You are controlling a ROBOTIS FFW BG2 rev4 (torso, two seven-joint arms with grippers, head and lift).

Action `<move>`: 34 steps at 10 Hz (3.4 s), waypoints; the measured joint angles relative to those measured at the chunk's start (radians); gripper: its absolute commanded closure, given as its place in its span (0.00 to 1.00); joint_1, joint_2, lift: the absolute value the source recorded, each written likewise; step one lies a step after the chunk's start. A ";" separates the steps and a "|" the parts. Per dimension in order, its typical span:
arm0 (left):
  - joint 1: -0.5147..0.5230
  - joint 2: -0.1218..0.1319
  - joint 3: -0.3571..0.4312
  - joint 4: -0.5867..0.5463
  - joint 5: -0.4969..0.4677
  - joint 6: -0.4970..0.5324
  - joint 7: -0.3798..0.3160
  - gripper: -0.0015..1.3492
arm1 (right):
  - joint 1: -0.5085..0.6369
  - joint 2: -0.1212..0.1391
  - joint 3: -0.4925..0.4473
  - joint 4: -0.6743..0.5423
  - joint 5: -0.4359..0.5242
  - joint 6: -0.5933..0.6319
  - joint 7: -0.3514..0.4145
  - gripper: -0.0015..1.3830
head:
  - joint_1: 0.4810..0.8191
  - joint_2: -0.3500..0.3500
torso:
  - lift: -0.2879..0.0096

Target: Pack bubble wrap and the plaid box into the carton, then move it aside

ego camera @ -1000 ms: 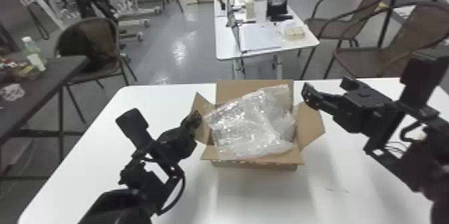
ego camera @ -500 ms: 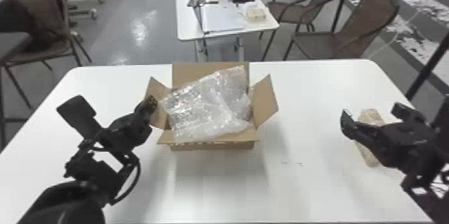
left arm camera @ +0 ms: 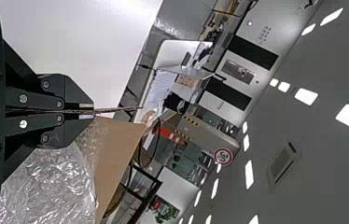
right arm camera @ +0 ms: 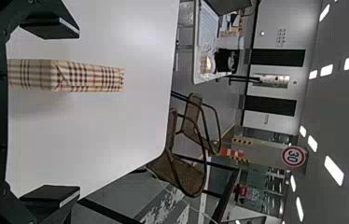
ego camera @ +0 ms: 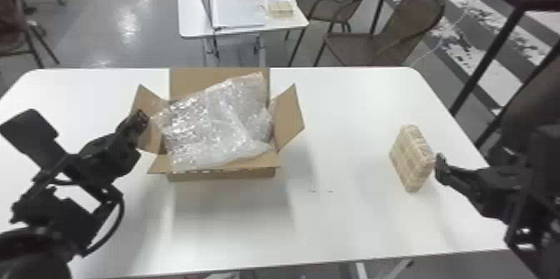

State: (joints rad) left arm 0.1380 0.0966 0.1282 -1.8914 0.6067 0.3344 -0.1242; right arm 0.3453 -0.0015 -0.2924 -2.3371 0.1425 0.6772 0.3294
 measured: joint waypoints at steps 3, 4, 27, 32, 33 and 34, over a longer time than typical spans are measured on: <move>-0.001 0.000 0.001 0.000 0.003 0.000 0.000 0.89 | -0.068 0.000 -0.008 0.126 0.014 0.038 0.008 0.09 | 0.63 0.33 | 0.41; -0.002 0.000 0.002 0.000 0.004 0.000 0.000 0.89 | -0.096 0.000 0.010 0.175 0.019 0.039 0.011 0.09 | 0.63 0.34 | 0.41; -0.033 -0.005 -0.033 0.034 0.010 -0.003 0.000 0.89 | -0.569 -0.034 0.408 0.398 -0.455 0.096 0.346 0.73 | 0.36 0.81 | 0.41; -0.044 -0.003 -0.044 0.042 0.015 -0.007 0.000 0.89 | -0.606 -0.006 0.450 0.476 -0.357 0.243 0.370 0.13 | 0.46 0.84 | 0.41; -0.045 -0.003 -0.045 0.043 0.015 -0.008 0.000 0.89 | -0.607 -0.005 0.454 0.477 -0.353 0.244 0.378 0.13 | 0.46 0.84 | 0.41; -0.046 -0.003 -0.045 0.044 0.015 -0.008 0.000 0.89 | -0.610 -0.004 0.456 0.477 -0.352 0.239 0.390 0.13 | 0.46 0.85 | 0.41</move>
State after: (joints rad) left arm 0.0920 0.0937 0.0829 -1.8474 0.6215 0.3264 -0.1242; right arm -0.2649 -0.0053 0.1641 -1.8604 -0.2098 0.9165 0.7189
